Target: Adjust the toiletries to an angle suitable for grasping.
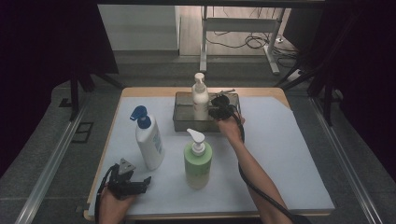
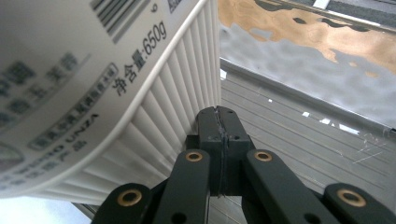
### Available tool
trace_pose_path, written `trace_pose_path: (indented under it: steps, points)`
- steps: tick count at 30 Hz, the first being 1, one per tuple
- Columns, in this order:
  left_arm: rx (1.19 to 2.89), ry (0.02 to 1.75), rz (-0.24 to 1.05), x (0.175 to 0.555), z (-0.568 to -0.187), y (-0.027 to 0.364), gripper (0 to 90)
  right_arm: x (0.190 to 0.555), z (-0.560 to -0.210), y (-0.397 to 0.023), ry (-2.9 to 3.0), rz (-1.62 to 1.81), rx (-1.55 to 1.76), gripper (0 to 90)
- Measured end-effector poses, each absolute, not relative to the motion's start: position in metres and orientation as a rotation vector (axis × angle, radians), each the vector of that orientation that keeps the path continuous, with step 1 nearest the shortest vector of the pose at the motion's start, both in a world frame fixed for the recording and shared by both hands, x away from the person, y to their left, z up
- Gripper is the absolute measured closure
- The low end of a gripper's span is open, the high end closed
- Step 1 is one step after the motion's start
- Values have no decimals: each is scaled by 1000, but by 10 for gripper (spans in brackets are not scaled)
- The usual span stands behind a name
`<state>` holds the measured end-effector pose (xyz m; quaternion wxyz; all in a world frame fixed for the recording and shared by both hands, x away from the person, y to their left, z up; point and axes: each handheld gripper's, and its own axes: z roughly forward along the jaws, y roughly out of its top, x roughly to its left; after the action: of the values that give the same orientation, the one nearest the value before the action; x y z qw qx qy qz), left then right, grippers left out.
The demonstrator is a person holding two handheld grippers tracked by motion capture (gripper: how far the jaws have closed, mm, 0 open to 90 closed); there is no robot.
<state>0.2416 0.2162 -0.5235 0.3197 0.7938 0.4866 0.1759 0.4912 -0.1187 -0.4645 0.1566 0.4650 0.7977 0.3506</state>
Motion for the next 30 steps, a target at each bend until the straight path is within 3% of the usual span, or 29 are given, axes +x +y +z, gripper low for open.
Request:
trace_pose_path:
  steps: [30]
  points:
    - [2087,1279,462,242,-523,216,123,492,-463,-114,2323,940,1318,895]
